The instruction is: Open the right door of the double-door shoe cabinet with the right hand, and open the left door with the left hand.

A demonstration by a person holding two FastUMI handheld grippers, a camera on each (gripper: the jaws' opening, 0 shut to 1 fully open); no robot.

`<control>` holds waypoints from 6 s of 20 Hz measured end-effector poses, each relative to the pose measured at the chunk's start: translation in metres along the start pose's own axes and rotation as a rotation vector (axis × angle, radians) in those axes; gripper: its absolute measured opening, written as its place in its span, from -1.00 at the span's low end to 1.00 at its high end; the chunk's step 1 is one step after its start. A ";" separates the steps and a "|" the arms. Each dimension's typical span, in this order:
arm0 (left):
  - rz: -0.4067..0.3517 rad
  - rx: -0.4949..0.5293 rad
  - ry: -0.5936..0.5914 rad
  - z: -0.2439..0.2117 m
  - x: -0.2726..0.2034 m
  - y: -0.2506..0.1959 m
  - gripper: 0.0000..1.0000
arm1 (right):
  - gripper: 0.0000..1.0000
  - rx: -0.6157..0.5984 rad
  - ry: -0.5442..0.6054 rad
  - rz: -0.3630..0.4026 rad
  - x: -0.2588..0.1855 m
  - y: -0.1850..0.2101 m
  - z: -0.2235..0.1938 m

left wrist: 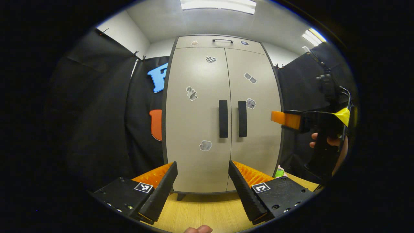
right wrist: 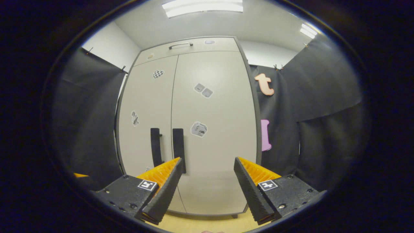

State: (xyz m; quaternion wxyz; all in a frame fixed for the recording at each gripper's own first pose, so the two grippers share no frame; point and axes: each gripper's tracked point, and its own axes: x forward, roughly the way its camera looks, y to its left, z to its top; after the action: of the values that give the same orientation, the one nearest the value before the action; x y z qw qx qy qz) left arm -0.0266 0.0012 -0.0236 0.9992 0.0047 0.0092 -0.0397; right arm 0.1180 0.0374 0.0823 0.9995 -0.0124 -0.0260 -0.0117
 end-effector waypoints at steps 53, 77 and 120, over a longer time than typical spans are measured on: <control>0.098 -0.072 0.065 -0.028 -0.014 0.049 0.90 | -0.83 -0.040 0.131 0.039 0.106 0.061 -0.030; 0.024 -0.015 0.074 -0.028 0.003 0.000 0.90 | -0.84 -0.033 0.122 0.209 -0.026 -0.005 -0.017; -0.014 -0.037 0.060 -0.027 0.009 -0.026 0.90 | -0.93 0.001 0.106 -0.064 -0.099 -0.175 -0.016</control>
State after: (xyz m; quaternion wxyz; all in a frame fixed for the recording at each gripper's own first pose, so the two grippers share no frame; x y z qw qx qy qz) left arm -0.0202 -0.0255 -0.0506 0.9980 -0.0127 0.0400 -0.0466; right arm 0.0158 -0.1358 0.0650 0.9986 -0.0105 0.0267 -0.0444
